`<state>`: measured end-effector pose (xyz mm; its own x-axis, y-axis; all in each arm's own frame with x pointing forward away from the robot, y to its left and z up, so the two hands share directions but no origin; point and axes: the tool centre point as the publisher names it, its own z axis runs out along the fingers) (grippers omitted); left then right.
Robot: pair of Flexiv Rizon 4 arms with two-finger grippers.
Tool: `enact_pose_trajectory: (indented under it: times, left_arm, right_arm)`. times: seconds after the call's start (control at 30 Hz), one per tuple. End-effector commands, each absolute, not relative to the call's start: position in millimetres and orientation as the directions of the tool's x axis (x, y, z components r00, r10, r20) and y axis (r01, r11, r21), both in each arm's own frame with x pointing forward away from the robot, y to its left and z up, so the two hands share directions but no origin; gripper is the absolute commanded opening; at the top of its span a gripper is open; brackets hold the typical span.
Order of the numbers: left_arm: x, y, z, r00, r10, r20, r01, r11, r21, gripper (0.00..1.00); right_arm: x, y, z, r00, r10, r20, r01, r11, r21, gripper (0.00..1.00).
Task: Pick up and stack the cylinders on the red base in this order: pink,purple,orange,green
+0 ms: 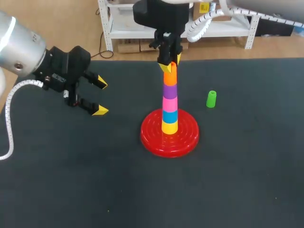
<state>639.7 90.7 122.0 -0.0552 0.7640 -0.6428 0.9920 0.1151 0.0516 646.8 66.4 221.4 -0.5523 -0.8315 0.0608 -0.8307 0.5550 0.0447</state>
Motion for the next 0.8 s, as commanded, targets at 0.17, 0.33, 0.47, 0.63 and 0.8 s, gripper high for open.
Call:
enact_pose_trajectory:
  times: [0.17, 0.33, 0.47, 0.63, 0.8]
  left_arm:
    - [639.1, 90.9, 121.6, -0.054, 0.764, -0.643, 0.992, 0.115, 0.054, 1.00]
    - [639.1, 90.9, 121.6, -0.054, 0.764, -0.643, 0.992, 0.115, 0.054, 1.00]
    - [639.1, 90.9, 121.6, -0.054, 0.764, -0.643, 0.992, 0.115, 0.054, 1.00]
    - [639.1, 90.9, 121.6, -0.054, 0.764, -0.643, 0.992, 0.115, 0.054, 1.00]
    - [639.1, 90.9, 121.6, -0.054, 0.764, -0.643, 0.992, 0.115, 0.054, 1.00]
  right_arm:
    - [656.4, 40.3, 256.3, -0.628, -0.777, -0.044, -0.778, 0.628, 0.020, 1.00]
    - [686.2, 1.5, 263.0, -0.736, -0.670, -0.095, -0.673, 0.739, 0.001, 1.00]
    - [713.3, -31.3, 235.6, -0.810, -0.577, -0.104, -0.582, 0.813, 0.023, 1.00]
    - [736.3, -61.5, 179.0, -0.869, -0.491, -0.055, -0.494, 0.869, 0.034, 1.00]
    - [748.5, -79.1, 112.5, -0.894, -0.444, 0.055, -0.444, 0.896, 0.024, 1.00]
